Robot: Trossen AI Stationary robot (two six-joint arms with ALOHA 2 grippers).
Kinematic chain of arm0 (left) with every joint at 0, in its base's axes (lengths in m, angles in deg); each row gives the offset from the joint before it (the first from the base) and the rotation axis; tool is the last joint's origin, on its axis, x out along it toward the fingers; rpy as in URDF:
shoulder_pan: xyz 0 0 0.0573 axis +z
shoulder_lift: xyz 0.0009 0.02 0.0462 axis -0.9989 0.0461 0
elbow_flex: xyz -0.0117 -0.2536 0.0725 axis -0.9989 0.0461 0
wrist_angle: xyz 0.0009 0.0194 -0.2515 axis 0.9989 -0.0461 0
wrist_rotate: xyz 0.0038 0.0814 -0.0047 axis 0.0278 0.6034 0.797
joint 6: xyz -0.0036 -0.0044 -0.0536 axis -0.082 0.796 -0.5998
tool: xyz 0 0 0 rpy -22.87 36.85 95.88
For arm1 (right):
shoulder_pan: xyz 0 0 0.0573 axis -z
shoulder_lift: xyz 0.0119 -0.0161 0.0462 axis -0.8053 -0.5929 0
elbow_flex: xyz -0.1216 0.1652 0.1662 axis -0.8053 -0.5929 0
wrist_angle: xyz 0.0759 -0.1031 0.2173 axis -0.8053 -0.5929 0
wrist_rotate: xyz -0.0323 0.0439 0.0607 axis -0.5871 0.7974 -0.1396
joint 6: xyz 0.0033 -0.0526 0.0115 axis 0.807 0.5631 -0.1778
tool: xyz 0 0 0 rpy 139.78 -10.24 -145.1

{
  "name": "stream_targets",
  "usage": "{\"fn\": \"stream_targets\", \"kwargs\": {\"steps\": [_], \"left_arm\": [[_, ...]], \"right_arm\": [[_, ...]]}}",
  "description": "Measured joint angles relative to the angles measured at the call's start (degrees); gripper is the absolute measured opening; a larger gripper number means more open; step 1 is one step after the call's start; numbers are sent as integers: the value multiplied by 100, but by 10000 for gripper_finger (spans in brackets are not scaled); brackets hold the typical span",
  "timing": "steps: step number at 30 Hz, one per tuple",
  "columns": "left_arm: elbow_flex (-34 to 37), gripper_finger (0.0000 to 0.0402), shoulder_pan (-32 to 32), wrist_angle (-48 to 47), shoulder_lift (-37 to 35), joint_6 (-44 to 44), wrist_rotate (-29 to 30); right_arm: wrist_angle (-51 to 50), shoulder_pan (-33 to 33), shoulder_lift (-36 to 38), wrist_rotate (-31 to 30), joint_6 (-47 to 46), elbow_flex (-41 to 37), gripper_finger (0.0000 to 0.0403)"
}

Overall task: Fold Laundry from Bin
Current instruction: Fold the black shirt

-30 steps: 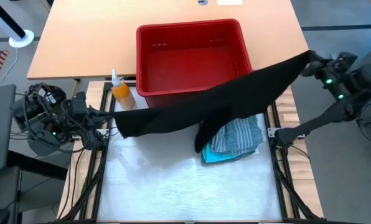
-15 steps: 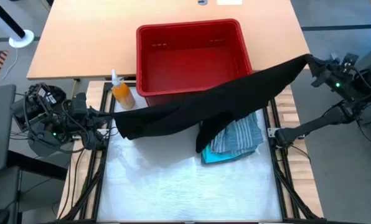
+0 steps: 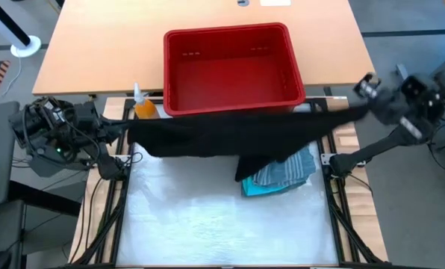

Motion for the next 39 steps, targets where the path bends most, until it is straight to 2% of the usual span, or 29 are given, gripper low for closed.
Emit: {"fn": "stream_targets", "kwargs": {"steps": [4, 6, 7, 10, 13, 17, 20, 23, 25, 32, 36, 39], "left_arm": [[0, 0, 0, 1, 31, 12, -671], [0, 0, -2, 2, 52, 8, -756], [0, 0, -2, 2, 67, 7, -754], [0, 0, -1, 3, 80, -34, -781], [0, 0, -3, 2, 76, -13, -977], [0, 0, -67, 232, 127, -15, -2192], [0, 0, -134, 738, 252, -138, -3360], [0, 0, -226, 1323, 505, -181, -4208], [0, 0, -308, 1580, 724, -278, -4613], [0, 0, -563, 1794, 1725, -1190, -5552], [0, 0, -646, 1651, 2288, -1634, -6263], [0, 0, -654, 1476, 2640, -1868, -6727]], "right_arm": [[2, -303, -224, 396, 100, -19, 20], [-101, -503, -324, 492, 168, -19, 20], [-219, -594, -342, 452, 171, -19, 20], [-536, -854, -426, -290, -127, -19, 20], [-863, -1171, -600, -468, -569, -17, 20], [-1260, -1724, -971, -581, -1209, -16, 20], [-1364, -2251, -1288, -1100, -1563, -19, 20], [-1341, -2856, -1629, -1643, -1702, -25, 20], [-1325, -3296, -1818, -2108, -1827, -25, 20], [-1353, -4573, -2379, -4423, -2657, -23, 20], [-2102, -4799, -2569, -5343, -3877, -21, 20], [-3366, -4788, -2637, -5287, -5824, -19, 20]]}}
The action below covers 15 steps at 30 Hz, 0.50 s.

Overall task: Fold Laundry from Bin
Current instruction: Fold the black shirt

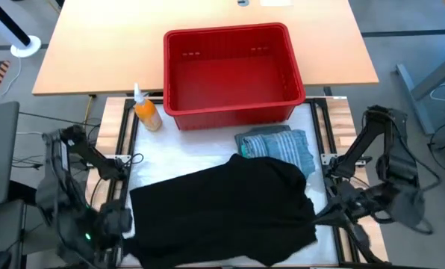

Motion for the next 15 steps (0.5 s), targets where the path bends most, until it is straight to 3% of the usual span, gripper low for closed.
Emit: {"fn": "stream_targets", "kwargs": {"steps": [4, 7, 10, 15], "left_arm": [[0, 0, 2, -152, 335, -126, -386], [0, 0, 2, -330, 518, -261, -507], [0, 0, 2, -411, 671, -448, -642], [225, 0, 4, 347, 740, -498, -761]], "right_arm": [[-2060, 257, -153, 1435, -2841, 0, 20], [-3139, 495, -226, 2734, -3975, -2, 20], [-3455, 759, -284, 3786, -4292, -2, 20], [-3043, 1061, -475, 4846, -3993, -2, 20]]}}
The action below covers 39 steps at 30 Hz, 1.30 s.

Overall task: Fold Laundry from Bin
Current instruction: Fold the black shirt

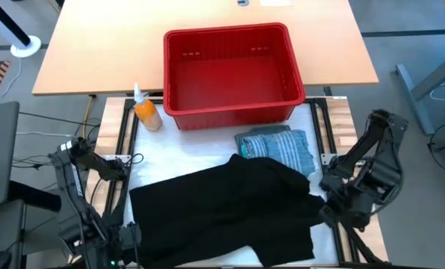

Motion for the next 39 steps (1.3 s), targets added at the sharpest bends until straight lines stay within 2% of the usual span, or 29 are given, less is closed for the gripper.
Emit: {"fn": "stream_targets", "kwargs": {"steps": [5, 11, 17, 21, 24, 31, 35, 39], "left_arm": [[480, 0, 71, 989, 4, 63, -316], [945, 0, 209, 976, 7, 187, -417], [1230, 0, 289, 859, -7, 147, -1131], [1584, 0, 265, 659, -121, 259, -1109], [1958, 0, 269, 769, -236, 289, -1067], [2728, 0, 273, 1873, -489, 86, -1019], [2935, 0, 216, 2710, -494, -70, -948], [3055, 0, 184, 3242, -494, -120, -938]], "right_arm": [[518, 157, -345, 723, 591, 0, 20], [412, 400, -684, 949, 889, 0, 20], [417, 581, -956, 2130, 747, 0, 20], [-135, 797, -971, 2190, 1191, -10, 20], [-149, 1125, -920, 2195, 1534, -251, 20], [598, 1708, -968, 2942, 2713, -972, 20], [1101, 1780, -966, 3364, 2842, -1327, 20], [1032, 1764, -968, 3436, 2999, -1412, 28]]}}
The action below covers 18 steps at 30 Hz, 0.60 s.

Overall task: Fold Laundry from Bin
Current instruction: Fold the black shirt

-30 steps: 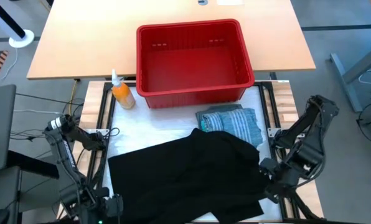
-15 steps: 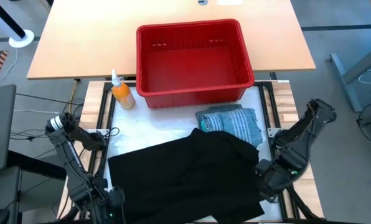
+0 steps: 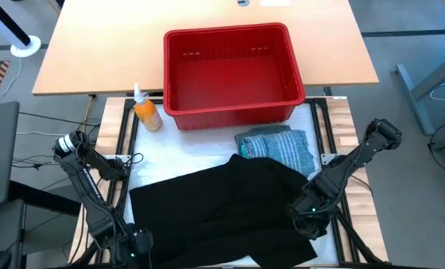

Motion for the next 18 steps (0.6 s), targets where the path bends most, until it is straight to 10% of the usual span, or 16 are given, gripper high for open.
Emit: {"fn": "stream_targets", "kwargs": {"steps": [18], "left_arm": [[2, 66, -5, -487, 0, -7, -237]], "right_arm": [[-820, 460, 401, -978, 537, 343, 123]]}}
